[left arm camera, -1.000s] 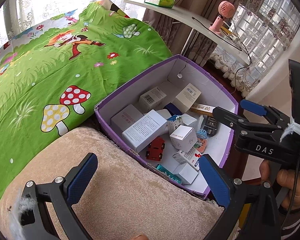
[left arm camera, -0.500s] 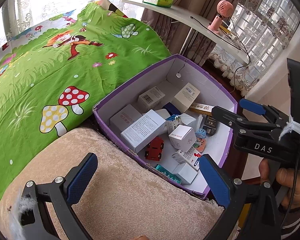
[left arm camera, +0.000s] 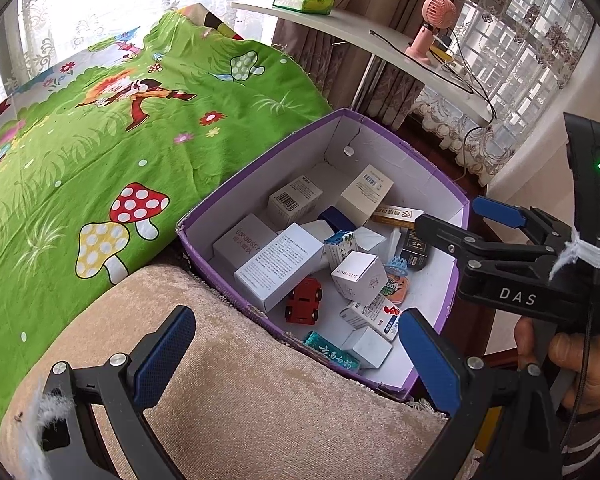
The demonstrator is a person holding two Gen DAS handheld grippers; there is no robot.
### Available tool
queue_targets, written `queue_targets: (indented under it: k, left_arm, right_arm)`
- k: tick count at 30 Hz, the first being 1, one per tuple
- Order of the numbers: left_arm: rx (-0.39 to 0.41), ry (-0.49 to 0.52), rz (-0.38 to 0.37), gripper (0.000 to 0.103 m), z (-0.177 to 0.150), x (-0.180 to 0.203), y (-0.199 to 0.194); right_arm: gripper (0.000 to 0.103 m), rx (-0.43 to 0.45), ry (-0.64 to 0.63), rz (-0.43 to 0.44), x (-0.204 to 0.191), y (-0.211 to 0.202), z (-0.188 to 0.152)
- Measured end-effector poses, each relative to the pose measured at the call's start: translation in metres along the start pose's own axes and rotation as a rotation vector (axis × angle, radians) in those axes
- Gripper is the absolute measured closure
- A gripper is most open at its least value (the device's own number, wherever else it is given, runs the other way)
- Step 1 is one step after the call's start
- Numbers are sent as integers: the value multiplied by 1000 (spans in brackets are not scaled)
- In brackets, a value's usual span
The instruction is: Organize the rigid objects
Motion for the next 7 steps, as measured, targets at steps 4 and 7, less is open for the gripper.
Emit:
queue_targets:
  k: [4,7]
  left_arm:
    - [25,55,18,0,5,8,-4]
    - [37,72,10,0,8,12,-5]
  right_arm:
    - [7,1,1,-1,0,-1,0]
    - [7,-1,2,-3,1,0,0]
Point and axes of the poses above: each gripper's, at about its wrist camera, not at the fingertips, and y roughly the way its jaws point, x to its right, z to its top, the point moved 10 cm from there along y, roughly the way its jaws point, and after that the axes turned 9 degrees about y, right-handed, at the moved point
